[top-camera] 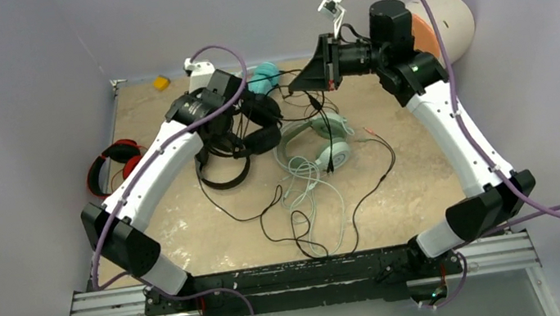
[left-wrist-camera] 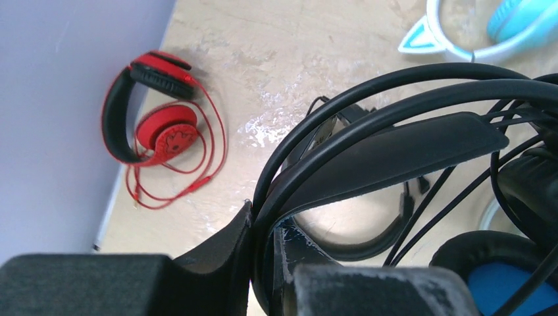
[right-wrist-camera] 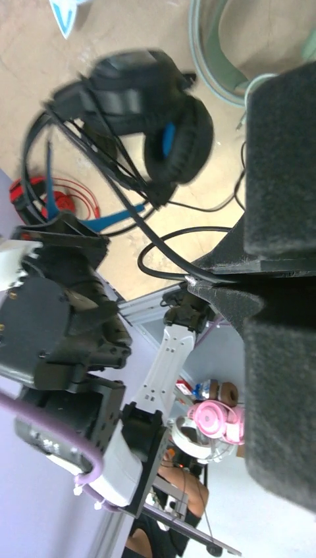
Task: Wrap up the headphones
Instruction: Wrap the headphones cable around the headphones.
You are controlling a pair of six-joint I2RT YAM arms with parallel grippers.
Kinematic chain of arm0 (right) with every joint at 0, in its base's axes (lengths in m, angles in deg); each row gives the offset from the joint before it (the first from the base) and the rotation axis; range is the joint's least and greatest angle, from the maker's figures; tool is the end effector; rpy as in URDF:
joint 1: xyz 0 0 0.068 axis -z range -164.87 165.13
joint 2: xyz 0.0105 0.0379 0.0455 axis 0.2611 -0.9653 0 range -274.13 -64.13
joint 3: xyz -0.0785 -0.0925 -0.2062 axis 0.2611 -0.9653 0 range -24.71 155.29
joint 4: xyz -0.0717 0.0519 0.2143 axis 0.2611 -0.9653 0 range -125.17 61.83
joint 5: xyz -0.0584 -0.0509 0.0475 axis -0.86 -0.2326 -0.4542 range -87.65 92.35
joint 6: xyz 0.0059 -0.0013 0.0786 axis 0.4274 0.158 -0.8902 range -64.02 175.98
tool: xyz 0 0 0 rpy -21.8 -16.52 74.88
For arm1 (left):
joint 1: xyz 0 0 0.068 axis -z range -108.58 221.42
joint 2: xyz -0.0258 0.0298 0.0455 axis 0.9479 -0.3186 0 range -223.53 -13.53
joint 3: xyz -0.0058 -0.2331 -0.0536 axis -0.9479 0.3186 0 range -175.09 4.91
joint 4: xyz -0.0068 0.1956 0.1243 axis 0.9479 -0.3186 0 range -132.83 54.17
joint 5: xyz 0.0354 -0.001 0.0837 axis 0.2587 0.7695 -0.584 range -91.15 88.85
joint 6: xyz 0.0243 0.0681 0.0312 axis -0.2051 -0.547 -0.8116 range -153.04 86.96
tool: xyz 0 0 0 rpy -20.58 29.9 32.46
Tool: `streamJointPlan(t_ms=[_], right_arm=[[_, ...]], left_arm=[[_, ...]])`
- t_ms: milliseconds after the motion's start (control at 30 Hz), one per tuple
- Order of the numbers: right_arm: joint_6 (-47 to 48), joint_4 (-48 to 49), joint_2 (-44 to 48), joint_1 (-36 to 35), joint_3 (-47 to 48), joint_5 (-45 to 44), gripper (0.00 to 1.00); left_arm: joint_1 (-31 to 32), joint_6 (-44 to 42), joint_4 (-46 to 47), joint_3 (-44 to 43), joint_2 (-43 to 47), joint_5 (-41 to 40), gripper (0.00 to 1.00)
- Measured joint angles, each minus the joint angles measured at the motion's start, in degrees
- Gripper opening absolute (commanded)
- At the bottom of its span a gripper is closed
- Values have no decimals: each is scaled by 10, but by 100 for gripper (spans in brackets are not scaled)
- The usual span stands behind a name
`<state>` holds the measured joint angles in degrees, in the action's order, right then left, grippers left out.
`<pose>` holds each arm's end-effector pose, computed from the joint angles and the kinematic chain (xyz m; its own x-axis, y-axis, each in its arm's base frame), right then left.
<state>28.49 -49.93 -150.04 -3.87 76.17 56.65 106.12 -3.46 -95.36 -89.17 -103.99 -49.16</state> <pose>0.2721 0.1518 0.4417 -0.5388 0.0993 -0.8366 -0.7934 0.2742 0.5435 0.2733 -0.1281 0.3173 -0.6112 0.0214 -0.7912 -0.3028 0.9173 0.2587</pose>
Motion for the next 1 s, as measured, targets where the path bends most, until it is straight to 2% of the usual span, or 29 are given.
streamJointPlan(t_ms=[200,400,567,833,1000], right_arm=[[-3,14,14,-35,-61,-20,0],[-10,42,35,-81,-150,-40,0],[-7,67,46,-138,-219,-58,0],[-57,200,44,-176,-394,-89,0],[-72,256,11,-201,-411,-120,1]], left_arm=[[-28,163,-61,-32,-14,-14,0],[-75,255,-73,-40,-11,15,0],[-103,279,-47,-37,10,60,0],[-108,285,-18,-35,69,125,0],[-108,285,-12,-35,92,187,0]])
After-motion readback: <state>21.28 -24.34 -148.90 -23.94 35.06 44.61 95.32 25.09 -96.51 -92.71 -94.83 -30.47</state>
